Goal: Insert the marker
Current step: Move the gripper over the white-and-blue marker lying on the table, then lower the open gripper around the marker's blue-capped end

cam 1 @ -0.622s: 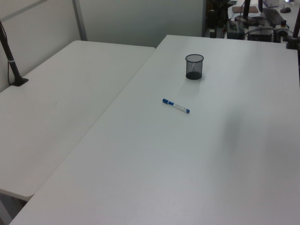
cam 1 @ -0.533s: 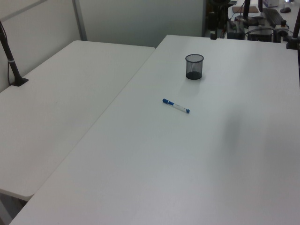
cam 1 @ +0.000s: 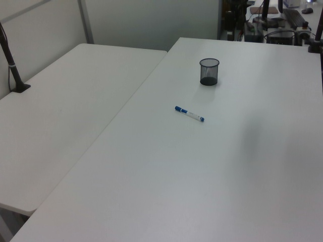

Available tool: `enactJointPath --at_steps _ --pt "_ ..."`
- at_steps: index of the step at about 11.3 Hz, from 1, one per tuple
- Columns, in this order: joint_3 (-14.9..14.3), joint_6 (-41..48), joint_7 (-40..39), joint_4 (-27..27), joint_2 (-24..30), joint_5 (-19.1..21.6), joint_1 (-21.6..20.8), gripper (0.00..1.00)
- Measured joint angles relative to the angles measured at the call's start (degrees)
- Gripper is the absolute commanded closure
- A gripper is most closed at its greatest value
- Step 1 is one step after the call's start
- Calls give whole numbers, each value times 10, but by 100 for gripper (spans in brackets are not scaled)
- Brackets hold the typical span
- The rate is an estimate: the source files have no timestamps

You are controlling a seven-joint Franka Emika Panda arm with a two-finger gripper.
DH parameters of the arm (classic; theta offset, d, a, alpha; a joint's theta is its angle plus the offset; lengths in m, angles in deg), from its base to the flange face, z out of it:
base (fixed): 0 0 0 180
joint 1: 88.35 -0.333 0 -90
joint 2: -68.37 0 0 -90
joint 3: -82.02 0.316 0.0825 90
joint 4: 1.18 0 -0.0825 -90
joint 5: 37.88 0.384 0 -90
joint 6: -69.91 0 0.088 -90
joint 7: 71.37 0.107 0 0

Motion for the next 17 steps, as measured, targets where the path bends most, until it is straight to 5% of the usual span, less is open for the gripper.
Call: enactJointPath --at_steps 5,8,16,17 --pt "0 -6 0 -1 -12 8 0 0" --pt "0 -74 66 -3 -36 36 2 0" --pt "4 -222 188 -8 -167 47 -13 0" --pt "4 -236 200 -8 -184 47 -17 8"
